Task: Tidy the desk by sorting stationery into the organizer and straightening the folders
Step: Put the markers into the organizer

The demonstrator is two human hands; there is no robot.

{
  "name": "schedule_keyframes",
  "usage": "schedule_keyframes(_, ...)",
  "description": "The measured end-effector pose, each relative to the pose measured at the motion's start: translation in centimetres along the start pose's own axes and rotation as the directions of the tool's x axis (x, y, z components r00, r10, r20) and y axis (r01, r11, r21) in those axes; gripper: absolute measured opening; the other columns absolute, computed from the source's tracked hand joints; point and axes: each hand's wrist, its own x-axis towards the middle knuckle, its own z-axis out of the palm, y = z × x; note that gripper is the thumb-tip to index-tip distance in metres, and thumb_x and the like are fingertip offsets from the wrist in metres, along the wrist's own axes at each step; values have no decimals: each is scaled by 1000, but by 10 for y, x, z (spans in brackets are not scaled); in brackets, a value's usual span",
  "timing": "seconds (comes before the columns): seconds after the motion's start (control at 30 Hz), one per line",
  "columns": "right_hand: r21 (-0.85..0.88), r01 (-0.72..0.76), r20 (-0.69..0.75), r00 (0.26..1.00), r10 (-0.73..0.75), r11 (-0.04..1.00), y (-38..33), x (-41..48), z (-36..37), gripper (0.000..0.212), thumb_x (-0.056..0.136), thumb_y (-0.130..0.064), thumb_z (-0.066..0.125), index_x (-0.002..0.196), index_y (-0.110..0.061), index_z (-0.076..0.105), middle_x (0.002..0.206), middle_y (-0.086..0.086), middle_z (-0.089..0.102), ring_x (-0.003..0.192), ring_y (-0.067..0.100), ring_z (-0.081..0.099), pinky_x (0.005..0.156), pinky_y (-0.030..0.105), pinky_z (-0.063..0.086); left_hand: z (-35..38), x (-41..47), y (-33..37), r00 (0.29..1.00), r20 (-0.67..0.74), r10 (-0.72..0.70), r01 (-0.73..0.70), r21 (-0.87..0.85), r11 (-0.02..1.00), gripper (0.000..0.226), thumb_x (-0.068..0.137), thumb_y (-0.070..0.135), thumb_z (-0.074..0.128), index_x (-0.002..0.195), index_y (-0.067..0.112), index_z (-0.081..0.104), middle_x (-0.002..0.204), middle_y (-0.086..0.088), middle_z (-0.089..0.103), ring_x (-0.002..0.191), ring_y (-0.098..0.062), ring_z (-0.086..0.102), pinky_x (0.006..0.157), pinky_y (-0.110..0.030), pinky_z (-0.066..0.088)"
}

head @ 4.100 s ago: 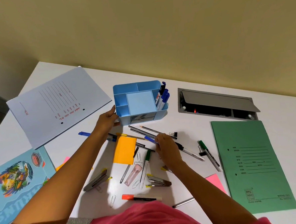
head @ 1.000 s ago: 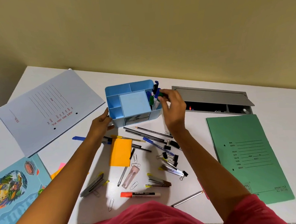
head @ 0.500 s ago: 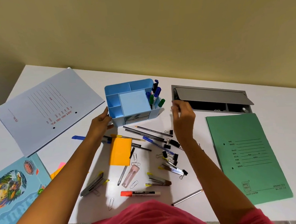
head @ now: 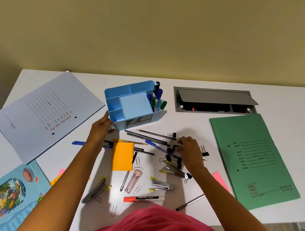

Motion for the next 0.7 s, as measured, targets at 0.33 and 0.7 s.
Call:
schedule_keyframes(0.33, 152, 161, -314, 943, -107, 975, -25, -1, -34, 29, 93, -12, 57, 122, -7, 52, 111, 13, 58, 93, 27, 61, 73, 37, 57, -2, -2, 3, 1000, -1, -7, 7, -23, 1000, 49, 99, 26, 47, 146, 31, 34, 146, -5, 46, 122, -26, 55, 100, -41, 32)
schedule_keyframes(0.7, 409, 585, -752, 651, -104, 701, -110, 43, -84, 31, 93, -6, 56, 123, -1, 49, 111, 17, 61, 102, 11, 60, 88, 10, 50, -2, -4, 3, 1000, -5, -1, 1, -57, 998, 49, 98, 29, 48, 145, 31, 36, 146, -4, 46, 122, -27, 55, 104, -44, 30)
